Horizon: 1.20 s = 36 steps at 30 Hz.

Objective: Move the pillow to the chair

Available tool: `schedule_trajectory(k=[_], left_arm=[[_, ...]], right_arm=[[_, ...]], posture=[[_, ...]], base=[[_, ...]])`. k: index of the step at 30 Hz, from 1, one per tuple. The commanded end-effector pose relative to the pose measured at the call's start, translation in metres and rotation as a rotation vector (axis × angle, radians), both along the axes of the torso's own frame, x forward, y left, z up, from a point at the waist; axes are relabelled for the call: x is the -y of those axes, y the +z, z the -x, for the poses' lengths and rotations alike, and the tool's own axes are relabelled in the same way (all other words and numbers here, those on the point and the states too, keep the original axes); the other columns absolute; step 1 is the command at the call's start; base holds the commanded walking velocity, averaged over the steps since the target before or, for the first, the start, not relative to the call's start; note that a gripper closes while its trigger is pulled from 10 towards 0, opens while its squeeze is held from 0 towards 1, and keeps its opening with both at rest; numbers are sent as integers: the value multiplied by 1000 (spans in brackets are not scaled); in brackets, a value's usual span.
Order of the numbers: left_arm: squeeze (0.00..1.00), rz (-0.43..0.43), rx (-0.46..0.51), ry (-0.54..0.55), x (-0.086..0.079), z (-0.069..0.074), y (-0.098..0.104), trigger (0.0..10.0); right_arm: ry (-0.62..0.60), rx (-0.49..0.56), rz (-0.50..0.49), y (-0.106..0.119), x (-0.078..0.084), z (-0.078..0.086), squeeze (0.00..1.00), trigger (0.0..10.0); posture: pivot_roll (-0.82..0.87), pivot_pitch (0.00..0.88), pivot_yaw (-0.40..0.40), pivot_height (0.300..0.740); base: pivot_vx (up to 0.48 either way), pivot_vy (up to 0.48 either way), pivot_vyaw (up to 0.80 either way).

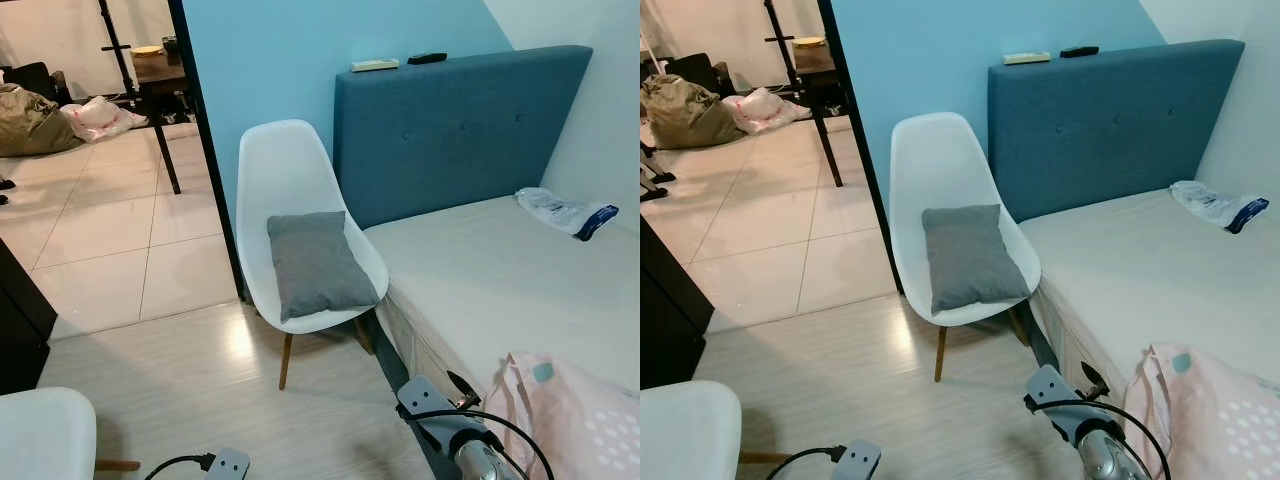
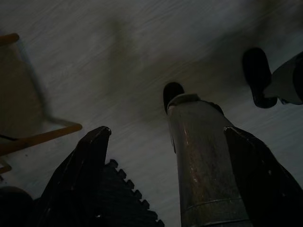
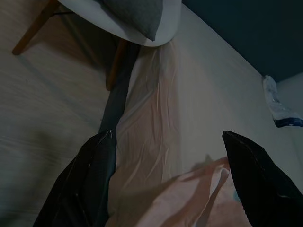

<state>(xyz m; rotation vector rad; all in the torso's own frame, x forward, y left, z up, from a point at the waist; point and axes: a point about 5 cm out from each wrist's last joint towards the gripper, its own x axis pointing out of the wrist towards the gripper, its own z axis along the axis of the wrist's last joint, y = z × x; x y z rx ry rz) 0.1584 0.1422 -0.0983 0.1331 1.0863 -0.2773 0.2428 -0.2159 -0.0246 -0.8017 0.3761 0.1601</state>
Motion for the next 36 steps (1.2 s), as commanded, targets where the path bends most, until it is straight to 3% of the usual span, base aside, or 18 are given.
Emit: schedule_trajectory(k=[1, 12, 36], left_arm=[[0, -11, -24, -8, -3, 5, -2, 10000], [0, -18, -37, -12, -7, 11, -4, 10000], [0, -20, -33, -47, -5, 10, -4, 10000]], right_arm=[[-4, 12, -18, 1, 0, 0, 0, 10000], [7, 25, -25, 0, -3, 3, 0, 10000], [5, 23, -24, -2, -1, 7, 0, 10000]], posture=[[-85, 0, 30, 740], [-100, 0, 38, 740], [-96, 0, 10, 740]], base=[[0, 0, 0], [0, 0, 0], [0, 0, 0]])
